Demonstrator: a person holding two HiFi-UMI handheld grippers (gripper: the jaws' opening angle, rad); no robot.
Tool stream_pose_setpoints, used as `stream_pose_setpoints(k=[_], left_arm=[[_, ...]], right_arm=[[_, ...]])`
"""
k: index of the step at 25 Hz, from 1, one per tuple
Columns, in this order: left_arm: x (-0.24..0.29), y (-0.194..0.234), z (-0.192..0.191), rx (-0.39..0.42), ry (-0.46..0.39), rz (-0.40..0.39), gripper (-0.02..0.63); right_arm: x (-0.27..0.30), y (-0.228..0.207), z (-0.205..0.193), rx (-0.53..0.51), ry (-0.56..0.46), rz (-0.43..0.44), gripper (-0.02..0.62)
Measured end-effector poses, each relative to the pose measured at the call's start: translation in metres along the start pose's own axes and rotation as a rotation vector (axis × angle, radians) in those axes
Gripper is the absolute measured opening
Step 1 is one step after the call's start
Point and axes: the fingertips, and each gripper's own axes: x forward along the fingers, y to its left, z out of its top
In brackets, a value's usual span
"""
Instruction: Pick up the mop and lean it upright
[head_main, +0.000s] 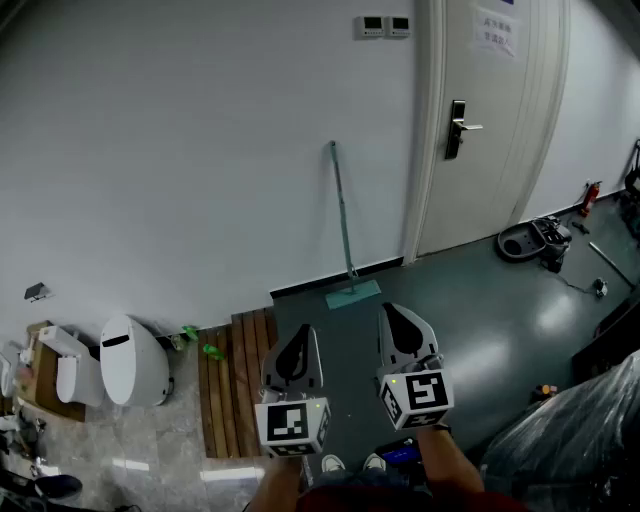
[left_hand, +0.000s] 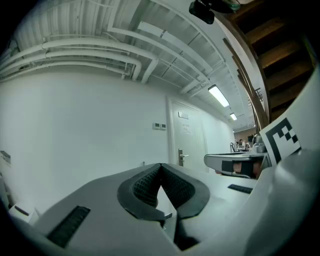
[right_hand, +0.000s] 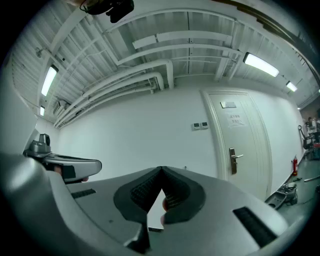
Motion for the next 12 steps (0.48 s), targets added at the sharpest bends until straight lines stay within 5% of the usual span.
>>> stream_pose_setpoints(k=[12], left_arm=[[0.017,-0.033,-0.006,0.008,0.014,0.026,0.014]], right_arm=[[-0.012,-0.038,-0.002,0.014,-0.010,0.015,0.015]])
